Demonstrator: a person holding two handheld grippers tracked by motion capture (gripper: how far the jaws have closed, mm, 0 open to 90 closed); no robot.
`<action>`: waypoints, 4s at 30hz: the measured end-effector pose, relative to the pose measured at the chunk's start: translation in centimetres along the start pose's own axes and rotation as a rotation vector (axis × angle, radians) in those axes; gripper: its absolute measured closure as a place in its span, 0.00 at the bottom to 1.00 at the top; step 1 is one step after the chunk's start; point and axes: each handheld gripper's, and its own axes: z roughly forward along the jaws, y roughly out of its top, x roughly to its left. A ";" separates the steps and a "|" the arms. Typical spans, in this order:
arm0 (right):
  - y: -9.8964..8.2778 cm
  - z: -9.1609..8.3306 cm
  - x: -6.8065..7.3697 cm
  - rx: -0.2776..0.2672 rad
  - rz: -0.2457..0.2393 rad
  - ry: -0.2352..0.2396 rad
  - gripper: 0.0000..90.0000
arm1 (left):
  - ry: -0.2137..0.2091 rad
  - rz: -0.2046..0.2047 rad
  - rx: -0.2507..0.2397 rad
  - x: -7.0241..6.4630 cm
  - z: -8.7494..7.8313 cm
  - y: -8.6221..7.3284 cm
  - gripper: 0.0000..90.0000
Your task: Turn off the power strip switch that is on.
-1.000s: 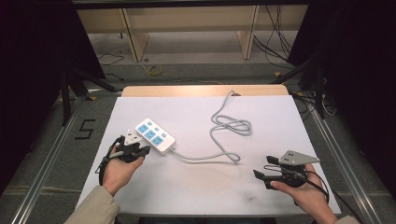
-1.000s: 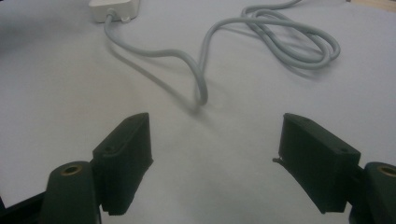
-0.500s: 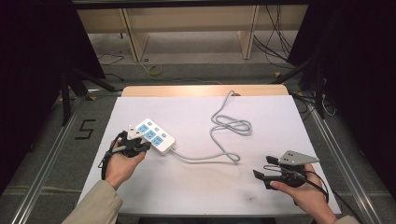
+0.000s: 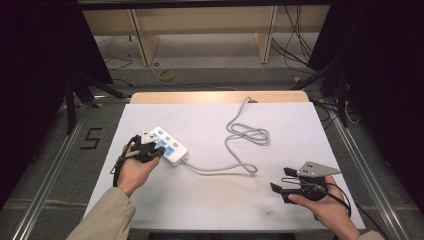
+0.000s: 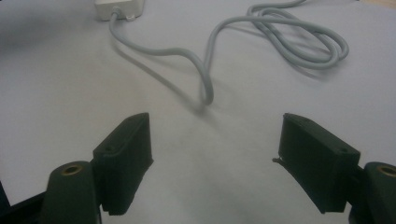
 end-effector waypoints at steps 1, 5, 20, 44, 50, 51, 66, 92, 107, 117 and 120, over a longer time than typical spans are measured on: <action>0.0 0.0 0.0 0.000 0.000 0.000 0.29 | 0.003 -0.009 -0.003 0.0 0.2 0.0 1.00; 0.0 0.0 0.0 0.001 -0.003 0.002 0.29 | 0.010 -0.004 0.005 0.1 0.4 0.2 1.00; 0.0 0.0 0.1 -0.002 -0.005 0.004 0.29 | 0.016 -0.047 -0.004 1.2 0.8 1.5 1.00; 0.0 0.3 0.2 0.010 -0.017 0.010 0.28 | 0.004 -0.053 0.017 1.5 2.2 3.3 1.00; 0.0 0.3 0.2 0.008 -0.015 0.012 0.28 | 0.011 -0.051 0.024 1.5 2.5 3.7 1.00; 0.0 0.3 0.2 0.009 -0.012 0.012 0.28 | 0.012 -0.049 0.022 1.6 2.6 3.8 1.00; 0.0 0.3 0.2 0.010 -0.014 0.015 0.28 | 0.031 -0.049 0.056 2.3 3.4 5.0 1.00; 0.1 0.3 0.2 0.010 -0.013 0.017 0.28 | 0.051 -0.036 0.132 3.2 5.7 5.8 1.00; 0.0 0.3 0.1 0.005 -0.005 0.014 0.29 | 0.048 -0.022 0.174 3.2 6.8 6.2 1.00; 0.0 0.3 0.1 0.007 -0.007 0.015 0.29 | 0.045 -0.017 0.218 3.2 7.7 6.2 1.00; 0.0 0.3 0.1 0.006 -0.006 0.016 0.29 | 0.052 -0.016 0.229 3.2 8.0 6.2 1.00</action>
